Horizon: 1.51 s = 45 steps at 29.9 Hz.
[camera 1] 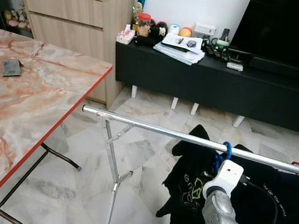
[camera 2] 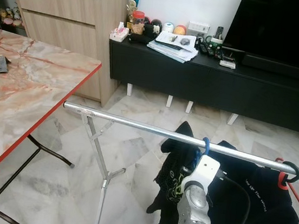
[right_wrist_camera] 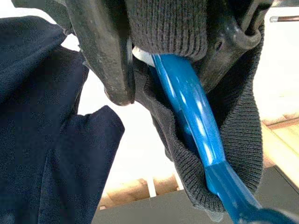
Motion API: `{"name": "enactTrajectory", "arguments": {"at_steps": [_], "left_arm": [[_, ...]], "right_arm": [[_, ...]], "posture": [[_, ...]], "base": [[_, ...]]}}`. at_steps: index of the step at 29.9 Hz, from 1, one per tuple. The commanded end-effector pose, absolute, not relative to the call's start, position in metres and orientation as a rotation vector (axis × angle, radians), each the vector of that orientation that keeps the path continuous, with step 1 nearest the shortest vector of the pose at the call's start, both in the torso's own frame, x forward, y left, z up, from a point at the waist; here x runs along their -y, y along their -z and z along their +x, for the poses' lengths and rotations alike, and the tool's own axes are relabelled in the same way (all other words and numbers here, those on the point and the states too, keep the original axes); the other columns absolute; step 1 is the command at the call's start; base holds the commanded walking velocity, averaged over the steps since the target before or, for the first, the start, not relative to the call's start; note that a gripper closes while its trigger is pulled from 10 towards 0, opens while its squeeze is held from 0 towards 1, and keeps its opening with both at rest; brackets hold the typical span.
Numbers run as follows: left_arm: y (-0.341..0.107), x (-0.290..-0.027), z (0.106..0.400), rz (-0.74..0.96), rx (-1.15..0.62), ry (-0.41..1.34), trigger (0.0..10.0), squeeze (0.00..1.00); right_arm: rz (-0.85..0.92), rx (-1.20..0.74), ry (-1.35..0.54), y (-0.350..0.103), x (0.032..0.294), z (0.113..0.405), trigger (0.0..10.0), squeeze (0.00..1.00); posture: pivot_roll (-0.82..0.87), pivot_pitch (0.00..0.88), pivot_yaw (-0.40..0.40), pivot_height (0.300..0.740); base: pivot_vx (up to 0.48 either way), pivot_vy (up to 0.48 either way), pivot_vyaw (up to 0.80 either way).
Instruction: Hang hanger
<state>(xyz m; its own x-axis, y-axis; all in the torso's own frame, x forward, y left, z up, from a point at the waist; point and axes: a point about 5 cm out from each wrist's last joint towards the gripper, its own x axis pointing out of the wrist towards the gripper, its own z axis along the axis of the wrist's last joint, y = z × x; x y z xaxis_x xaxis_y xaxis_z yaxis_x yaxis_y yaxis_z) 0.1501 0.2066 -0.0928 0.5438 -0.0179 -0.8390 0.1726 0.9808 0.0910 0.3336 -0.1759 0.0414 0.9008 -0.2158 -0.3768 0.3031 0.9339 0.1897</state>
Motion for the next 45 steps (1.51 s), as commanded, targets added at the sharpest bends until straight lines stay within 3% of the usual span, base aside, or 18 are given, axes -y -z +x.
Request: {"name": "enactTrajectory", "arguments": {"at_steps": [1,3,7,15,26,28,29,30,31,35,36,45], "left_arm": [[0.099,-0.206,0.135,0.185,-1.055,0.145,10.0,0.0],[0.099,-0.206,0.135,0.185,-1.056,0.146,10.0,0.0],[0.099,-0.207,0.134,0.191,-1.058,0.15,10.0,0.0],[0.099,-0.208,0.134,0.203,-1.061,0.158,10.0,0.0],[0.099,-0.207,0.135,0.209,-1.06,0.167,10.0,0.0],[0.099,-0.207,0.135,0.209,-1.061,0.169,10.0,0.0],[0.099,-0.206,0.135,0.208,-1.061,0.169,10.0,0.0],[0.099,-0.206,0.135,0.208,-1.061,0.169,10.0,0.0],[0.099,-0.206,0.135,0.207,-1.061,0.17,10.0,0.0],[0.099,-0.206,0.135,0.205,-1.06,0.171,10.0,0.0],[0.099,-0.205,0.135,0.204,-1.06,0.171,10.0,0.0],[0.099,-0.205,0.135,0.205,-1.061,0.171,10.0,0.0]], "right_arm": [[0.272,-0.39,0.271,-0.036,0.172,0.331,0.0,0.0],[0.278,-0.387,0.274,-0.036,0.172,0.331,0.0,0.0],[0.458,-0.304,0.35,-0.045,0.181,0.335,0.0,0.0],[0.644,-0.236,0.294,-0.059,0.172,0.346,0.0,0.0],[0.598,-0.269,0.287,-0.052,0.172,0.342,0.0,0.0],[0.577,-0.278,0.281,-0.051,0.172,0.341,0.5,0.0],[0.576,-0.278,0.281,-0.051,0.172,0.341,5.9,0.0],[0.576,-0.277,0.281,-0.051,0.172,0.341,5.9,0.0],[0.573,-0.275,0.279,-0.051,0.171,0.341,10.0,0.0],[0.587,-0.26,0.277,-0.053,0.17,0.342,10.0,0.0],[0.608,-0.235,0.273,-0.055,0.17,0.343,0.0,0.0],[0.533,-0.079,0.237,-0.074,0.172,0.345,0.0,0.0]], "posture": [[0.1,0.058,-0.017,0.74],[0.1,0.058,-0.017,0.74],[0.11,0.059,-0.011,0.74],[0.1,0.06,-0.004,0.74],[0.1,0.062,-0.004,0.74],[0.1,0.061,-0.006,0.74],[0.1,0.061,-0.006,0.74],[0.1,0.062,-0.007,0.74],[0.1,0.061,-0.008,0.74],[0.1,0.062,-0.01,0.74],[0.1,0.062,-0.01,0.74],[0.1,0.065,-0.013,0.74]], "base": [[0.0,0.0,0.0],[0.0,0.0,0.0],[0.0,0.0,0.0],[0.0,0.0,0.0],[0.0,0.0,0.0],[0.0,0.0,0.0],[0.0,0.0,0.0],[0.0,0.0,0.0],[0.0,0.0,0.0],[0.0,0.0,0.0],[0.0,0.0,0.0],[0.0,0.0,0.0]]}}
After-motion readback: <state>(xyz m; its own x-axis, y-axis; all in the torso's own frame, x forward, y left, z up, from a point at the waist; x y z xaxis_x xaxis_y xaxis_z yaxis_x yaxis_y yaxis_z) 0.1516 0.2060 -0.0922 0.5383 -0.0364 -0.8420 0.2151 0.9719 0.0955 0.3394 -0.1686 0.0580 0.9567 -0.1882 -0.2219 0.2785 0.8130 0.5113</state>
